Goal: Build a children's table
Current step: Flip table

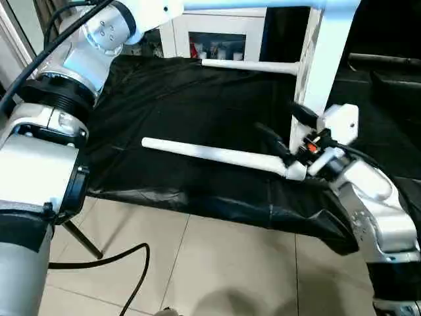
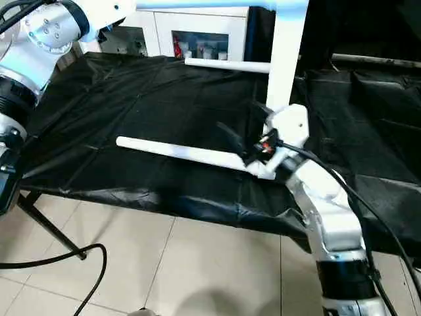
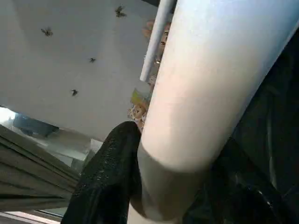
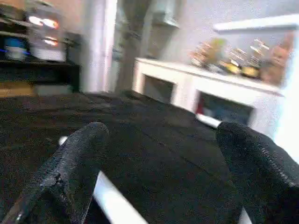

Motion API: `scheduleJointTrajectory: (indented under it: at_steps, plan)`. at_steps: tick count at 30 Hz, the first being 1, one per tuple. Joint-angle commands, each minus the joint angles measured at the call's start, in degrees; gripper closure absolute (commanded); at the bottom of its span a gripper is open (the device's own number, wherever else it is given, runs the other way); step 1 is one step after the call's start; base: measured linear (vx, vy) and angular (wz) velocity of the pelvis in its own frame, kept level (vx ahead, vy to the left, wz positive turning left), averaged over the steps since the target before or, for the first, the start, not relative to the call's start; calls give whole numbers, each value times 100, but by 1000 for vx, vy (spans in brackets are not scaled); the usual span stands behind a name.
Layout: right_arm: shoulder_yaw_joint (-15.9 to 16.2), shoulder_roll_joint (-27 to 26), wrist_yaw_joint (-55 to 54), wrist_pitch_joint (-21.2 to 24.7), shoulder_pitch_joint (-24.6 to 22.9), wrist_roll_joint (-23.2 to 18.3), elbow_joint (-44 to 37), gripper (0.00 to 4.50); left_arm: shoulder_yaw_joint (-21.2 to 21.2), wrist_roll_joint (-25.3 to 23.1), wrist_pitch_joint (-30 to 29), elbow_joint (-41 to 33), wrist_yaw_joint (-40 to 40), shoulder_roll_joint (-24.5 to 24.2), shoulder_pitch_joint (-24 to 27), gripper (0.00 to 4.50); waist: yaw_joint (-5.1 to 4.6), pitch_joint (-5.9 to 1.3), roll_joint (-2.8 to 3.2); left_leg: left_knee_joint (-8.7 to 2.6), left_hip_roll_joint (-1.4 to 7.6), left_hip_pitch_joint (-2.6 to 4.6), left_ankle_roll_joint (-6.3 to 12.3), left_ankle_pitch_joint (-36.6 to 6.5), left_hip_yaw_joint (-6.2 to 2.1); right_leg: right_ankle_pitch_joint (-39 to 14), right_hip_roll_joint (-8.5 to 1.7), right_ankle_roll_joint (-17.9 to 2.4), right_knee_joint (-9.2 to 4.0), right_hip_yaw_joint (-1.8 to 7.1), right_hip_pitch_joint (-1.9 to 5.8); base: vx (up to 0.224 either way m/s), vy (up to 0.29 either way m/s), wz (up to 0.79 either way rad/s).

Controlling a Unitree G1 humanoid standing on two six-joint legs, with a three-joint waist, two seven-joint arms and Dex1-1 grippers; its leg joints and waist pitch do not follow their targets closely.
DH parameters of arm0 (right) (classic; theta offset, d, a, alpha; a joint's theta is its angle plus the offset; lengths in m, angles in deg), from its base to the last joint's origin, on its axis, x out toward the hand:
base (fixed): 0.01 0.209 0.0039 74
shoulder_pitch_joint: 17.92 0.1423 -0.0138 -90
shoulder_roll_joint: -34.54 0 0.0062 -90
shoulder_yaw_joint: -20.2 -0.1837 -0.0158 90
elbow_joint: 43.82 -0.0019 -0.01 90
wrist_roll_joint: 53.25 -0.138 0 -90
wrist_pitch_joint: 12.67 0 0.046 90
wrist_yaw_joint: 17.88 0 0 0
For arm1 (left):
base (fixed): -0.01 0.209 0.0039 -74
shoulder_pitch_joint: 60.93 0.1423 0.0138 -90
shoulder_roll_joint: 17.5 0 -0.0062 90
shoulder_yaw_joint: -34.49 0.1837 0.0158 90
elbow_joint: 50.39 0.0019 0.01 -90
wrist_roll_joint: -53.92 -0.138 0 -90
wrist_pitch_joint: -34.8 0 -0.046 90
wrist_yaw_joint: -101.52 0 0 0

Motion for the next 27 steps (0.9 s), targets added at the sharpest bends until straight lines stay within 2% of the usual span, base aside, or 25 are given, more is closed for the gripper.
scheduleJointTrajectory:
  at_steps: [1,3,4,6,9,13,19,20,22,24,26,27]
  plan:
    - [-132,-66,-191,-73,-40,112,79,43,-846,1057,-640,371,-150,217,228,267,-9,-352,-150,-386,80,-2,-3,-527,-33,-700,-330,-971,-436,177,313,0,0,0]
    - [-184,-114,-222,-90,-43,22,28,43,-956,1174,-800,387,-165,252,213,267,-13,-349,-144,-382,74,3,13,-577,-28,-762,-329,-987,-446,178,316,0,0,0]
    - [-215,-127,-230,-77,-38,-40,-5,43,-999,1211,-872,398,-143,263,203,266,-18,-350,-162,-378,64,-10,56,-548,-28,-752,-329,-990,-444,176,335,0,0,0]
    - [-239,-116,-209,40,-36,-115,-120,43,-1193,1408,-1128,427,-155,316,182,265,-7,-352,-137,-373,62,-12,100,-502,-30,-796,-334,-979,-447,175,330,0,0,0]
    - [-242,-113,-238,60,-42,-116,-181,43,-1324,1524,-1328,436,-127,349,181,264,-13,-350,-138,-364,52,-22,139,-451,-22,-773,-319,-990,-445,171,329,0,0,0]
    - [-279,-130,-276,2,-18,-118,-190,43,-1492,1629,-1474,395,-115,384,198,264,2,-347,-122,-367,50,-22,200,-427,-19,-929,-321,-943,-465,165,317,0,0,0]
    - [-315,-201,-222,52,-71,-290,-236,43,-1808,1877,-1520,140,-12,430,303,264,33,-356,-118,-372,64,-1,226,-529,-10,-806,-323,-1046,-453,163,295,0,0,0]
    - [-317,-309,-240,177,-207,-415,-225,43,-1858,1946,-1571,-21,21,475,402,264,51,-357,-128,-381,78,2,251,-527,-13,-798,-334,-1062,-450,161,298,0,0,0]
    - [-342,-415,-299,240,-314,-494,-190,16,-1876,1964,-1611,-149,37,507,485,264,76,-371,-96,-389,97,7,254,-527,-19,-730,-344,-1087,-444,157,284,0,0,0]
    - [-497,-679,-546,289,-480,-614,47,9,-1850,1942,-1648,-308,26,544,621,264,88,-370,-124,-397,109,21,244,-533,-10,-573,-341,-1151,-439,151,256,0,0,0]
    - [-578,-798,-634,310,-538,-693,184,2,-1855,1955,-1660,-337,3,555,656,264,89,-375,-132,-408,105,37,225,-609,-6,-543,-347,-1200,-439,137,250,0,0,0]
    - [-727,-958,-845,279,-564,-737,439,0,-1824,1927,-1653,-378,7,546,683,264,83,-370,-142,-416,106,29,213,-611,-9,-554,-353,-1198,-440,135,257,0,0,0]
